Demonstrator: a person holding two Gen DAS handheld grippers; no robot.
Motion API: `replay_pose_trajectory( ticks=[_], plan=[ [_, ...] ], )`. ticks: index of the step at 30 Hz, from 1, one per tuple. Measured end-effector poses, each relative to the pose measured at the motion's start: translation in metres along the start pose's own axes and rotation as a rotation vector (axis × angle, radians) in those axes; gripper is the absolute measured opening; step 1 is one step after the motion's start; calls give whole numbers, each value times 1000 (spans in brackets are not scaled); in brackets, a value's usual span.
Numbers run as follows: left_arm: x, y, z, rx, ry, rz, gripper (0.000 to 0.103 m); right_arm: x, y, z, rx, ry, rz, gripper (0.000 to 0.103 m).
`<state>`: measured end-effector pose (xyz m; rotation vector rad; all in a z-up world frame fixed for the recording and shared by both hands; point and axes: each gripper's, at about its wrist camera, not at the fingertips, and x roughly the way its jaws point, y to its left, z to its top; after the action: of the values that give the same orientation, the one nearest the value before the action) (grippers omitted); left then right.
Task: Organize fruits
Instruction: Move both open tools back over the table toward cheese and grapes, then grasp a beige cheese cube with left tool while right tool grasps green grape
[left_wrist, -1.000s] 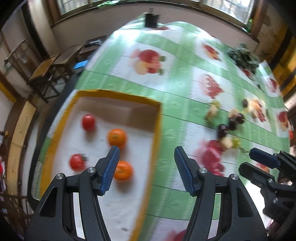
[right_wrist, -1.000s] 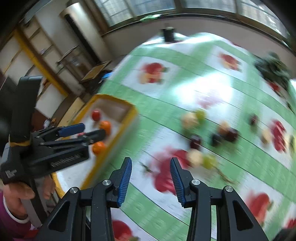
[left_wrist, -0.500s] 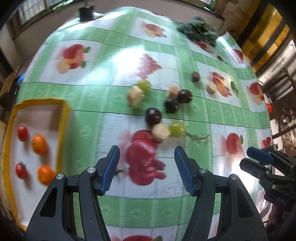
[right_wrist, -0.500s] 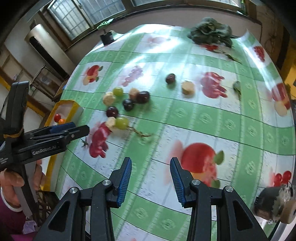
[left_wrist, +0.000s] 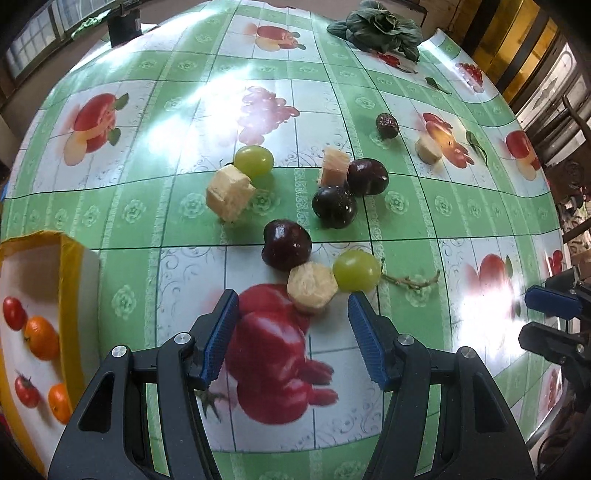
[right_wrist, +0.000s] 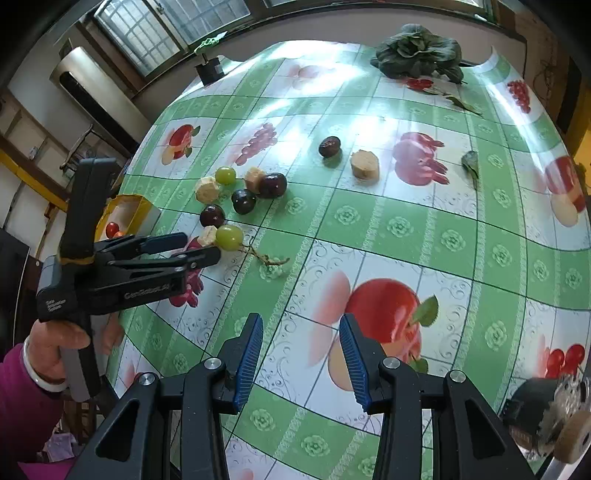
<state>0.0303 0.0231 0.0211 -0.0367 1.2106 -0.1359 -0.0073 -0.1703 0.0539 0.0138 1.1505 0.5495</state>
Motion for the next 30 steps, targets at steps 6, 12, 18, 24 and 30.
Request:
replay_pose_trajectory(
  ticks=[6, 12, 18, 24, 30],
  plan=[
    [-2, 0, -3, 19, -10, -34, 25, 7, 8, 9, -27, 6, 14, 42],
    [-6, 8, -10, 11, -16, -33, 24, 20, 22, 23, -90, 6, 29, 42],
    [-18, 16, -15, -4, -30, -38, 24, 39, 41, 36, -140, 26, 57, 42],
    [-31, 28, -24, -38, -35, -49, 24, 68, 58, 45, -145, 43, 49, 42],
    [-37, 37, -32, -65, -31, -45, 24, 93, 59, 49, -127, 57, 8, 27]
  ],
)
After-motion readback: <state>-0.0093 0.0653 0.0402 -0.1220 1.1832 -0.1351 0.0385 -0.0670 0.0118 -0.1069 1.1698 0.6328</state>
